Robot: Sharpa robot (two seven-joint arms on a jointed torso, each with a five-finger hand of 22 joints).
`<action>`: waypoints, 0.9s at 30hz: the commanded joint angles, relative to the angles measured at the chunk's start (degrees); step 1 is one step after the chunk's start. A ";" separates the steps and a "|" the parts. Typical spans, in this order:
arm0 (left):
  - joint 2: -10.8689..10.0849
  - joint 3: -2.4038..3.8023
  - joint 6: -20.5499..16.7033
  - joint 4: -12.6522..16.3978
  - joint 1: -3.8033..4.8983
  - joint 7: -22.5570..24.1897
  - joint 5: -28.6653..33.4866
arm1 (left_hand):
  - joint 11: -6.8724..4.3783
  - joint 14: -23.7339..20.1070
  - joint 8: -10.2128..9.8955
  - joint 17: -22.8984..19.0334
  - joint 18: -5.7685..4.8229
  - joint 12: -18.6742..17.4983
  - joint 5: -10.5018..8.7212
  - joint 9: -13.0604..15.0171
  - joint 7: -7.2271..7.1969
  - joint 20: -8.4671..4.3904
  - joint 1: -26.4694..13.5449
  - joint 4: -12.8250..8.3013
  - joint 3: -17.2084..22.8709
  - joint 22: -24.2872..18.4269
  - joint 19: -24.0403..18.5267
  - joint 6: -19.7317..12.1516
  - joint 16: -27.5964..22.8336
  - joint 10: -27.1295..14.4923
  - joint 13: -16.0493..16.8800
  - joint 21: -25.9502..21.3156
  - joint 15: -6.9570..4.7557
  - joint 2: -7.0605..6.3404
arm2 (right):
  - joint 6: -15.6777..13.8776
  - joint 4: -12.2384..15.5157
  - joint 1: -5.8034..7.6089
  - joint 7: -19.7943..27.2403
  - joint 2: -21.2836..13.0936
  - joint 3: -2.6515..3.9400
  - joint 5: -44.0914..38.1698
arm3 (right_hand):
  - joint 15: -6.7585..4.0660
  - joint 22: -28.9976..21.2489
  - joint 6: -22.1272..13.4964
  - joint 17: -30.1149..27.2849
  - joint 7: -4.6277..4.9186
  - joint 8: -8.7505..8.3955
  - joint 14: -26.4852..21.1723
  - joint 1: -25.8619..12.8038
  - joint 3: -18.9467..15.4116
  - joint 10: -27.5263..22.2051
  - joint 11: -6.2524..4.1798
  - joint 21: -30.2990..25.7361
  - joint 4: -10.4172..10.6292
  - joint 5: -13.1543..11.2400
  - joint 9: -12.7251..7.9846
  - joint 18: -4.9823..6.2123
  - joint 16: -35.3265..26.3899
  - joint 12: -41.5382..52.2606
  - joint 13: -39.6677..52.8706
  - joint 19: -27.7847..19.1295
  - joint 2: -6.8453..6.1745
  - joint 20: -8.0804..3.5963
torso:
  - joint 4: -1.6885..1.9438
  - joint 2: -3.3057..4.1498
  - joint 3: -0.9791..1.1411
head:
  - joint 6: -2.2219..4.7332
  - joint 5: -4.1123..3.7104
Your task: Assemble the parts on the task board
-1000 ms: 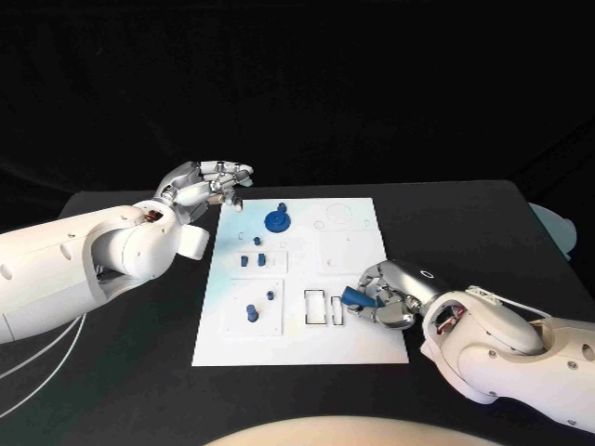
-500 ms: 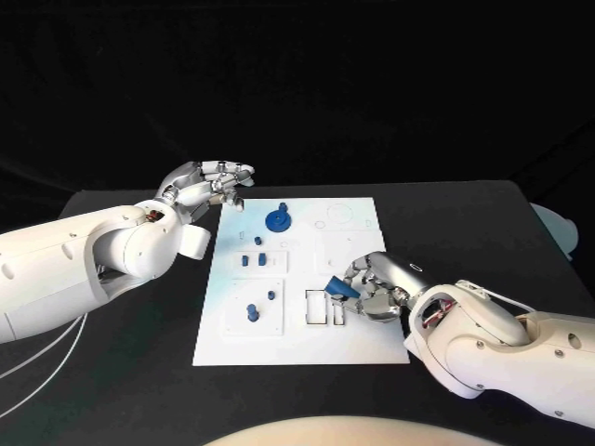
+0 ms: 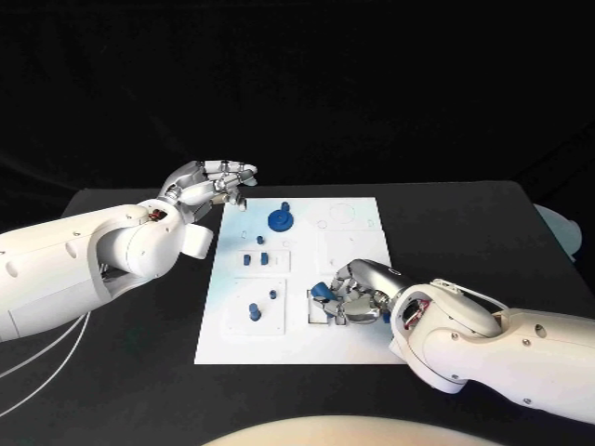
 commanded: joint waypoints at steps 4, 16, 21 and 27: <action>0.11 0.04 0.89 0.16 0.04 0.52 0.21 | -0.06 -0.43 0.31 -0.08 0.86 0.20 0.09 -0.05 -0.24 0.04 -0.22 0.08 -0.09 -0.07 0.18 -0.35 -0.14 -0.30 0.07 -0.26 -0.05 0.15 | 4.68 -0.44 -0.19 -0.52 0.75 -0.01 0.39 | -0.46 15.05 5.48 4.22 -5.01 0.47 4.17 -0.71 -0.31 1.58 -0.42 0.31 -0.16 0.19 0.00 -0.38 0.19 0.68 8.91 6.09 0.29 -0.38 | -0.02 0.03 0.09 | -0.20 0.19; 0.13 0.05 0.89 0.15 0.04 0.51 0.21 | -0.06 -0.43 0.31 -0.08 0.86 0.20 0.09 -0.05 -0.24 0.04 -0.22 0.08 -0.09 -0.07 0.18 -0.35 -0.14 -0.30 0.07 -0.26 -0.05 0.15 | 5.47 -1.12 -0.24 -2.25 1.34 -0.02 -2.03 | -0.68 15.05 5.66 4.28 -5.25 1.06 4.18 -4.37 -2.18 1.85 -0.63 0.31 -0.08 -0.40 0.04 -0.38 0.19 0.94 9.32 6.09 -0.02 -0.60 | 0.03 0.04 0.06 | 0.00 0.09; 0.10 0.05 0.87 0.11 0.04 0.50 0.21 | -0.06 -0.43 0.31 -0.08 0.86 0.20 0.09 -0.05 -0.24 0.04 -0.22 0.08 -0.09 -0.07 0.18 -0.35 -0.14 -0.30 0.07 -0.26 -0.05 0.15 | 5.32 -1.28 -0.24 -3.00 1.54 -0.01 -3.84 | -0.81 15.05 5.58 4.20 -5.42 1.62 4.17 -8.64 -4.92 1.81 -0.72 0.31 0.00 -1.81 0.11 -0.38 0.15 0.74 9.35 6.09 0.27 -0.73 | 0.02 0.07 0.07 | 0.02 0.04; 0.04 0.05 0.85 0.09 0.04 0.50 0.23 | -0.05 -0.45 0.38 -0.12 0.86 0.35 0.11 -0.04 -0.22 0.02 -0.05 0.10 -0.10 -0.14 0.26 -0.37 -0.11 -0.37 0.09 -0.37 -0.07 0.22 | 5.19 -1.09 -0.24 -3.36 1.53 -0.01 -5.54 | -0.77 15.05 5.18 4.11 -5.35 2.17 4.14 -13.81 -8.75 1.44 -0.70 0.31 0.05 -7.63 0.14 -0.38 0.07 0.01 8.96 6.09 0.83 -0.73 | 0.02 0.08 0.07 | 0.04 -0.13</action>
